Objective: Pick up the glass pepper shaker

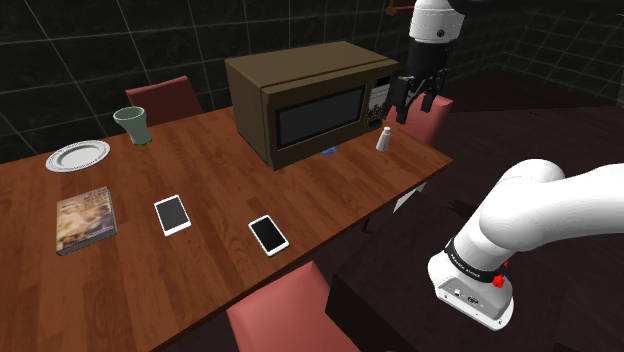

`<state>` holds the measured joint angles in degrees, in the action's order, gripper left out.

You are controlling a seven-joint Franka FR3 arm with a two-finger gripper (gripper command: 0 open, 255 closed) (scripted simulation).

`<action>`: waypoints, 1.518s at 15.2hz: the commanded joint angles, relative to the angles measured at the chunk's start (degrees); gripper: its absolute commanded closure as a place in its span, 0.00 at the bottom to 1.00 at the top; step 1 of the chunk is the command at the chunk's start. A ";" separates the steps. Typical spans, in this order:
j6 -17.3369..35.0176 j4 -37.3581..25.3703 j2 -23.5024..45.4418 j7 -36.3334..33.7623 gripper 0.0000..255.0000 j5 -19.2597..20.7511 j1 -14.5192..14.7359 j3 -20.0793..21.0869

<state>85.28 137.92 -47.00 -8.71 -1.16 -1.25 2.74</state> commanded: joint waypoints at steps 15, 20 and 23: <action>24.58 6.39 14.58 12.29 0.00 10.12 -5.43 -11.51; 33.35 4.83 23.30 16.41 0.00 11.93 -6.83 -15.55; 38.25 2.92 29.12 19.07 0.00 12.15 -7.39 -17.88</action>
<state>121.68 141.49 -19.95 9.41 10.89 -8.44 -14.34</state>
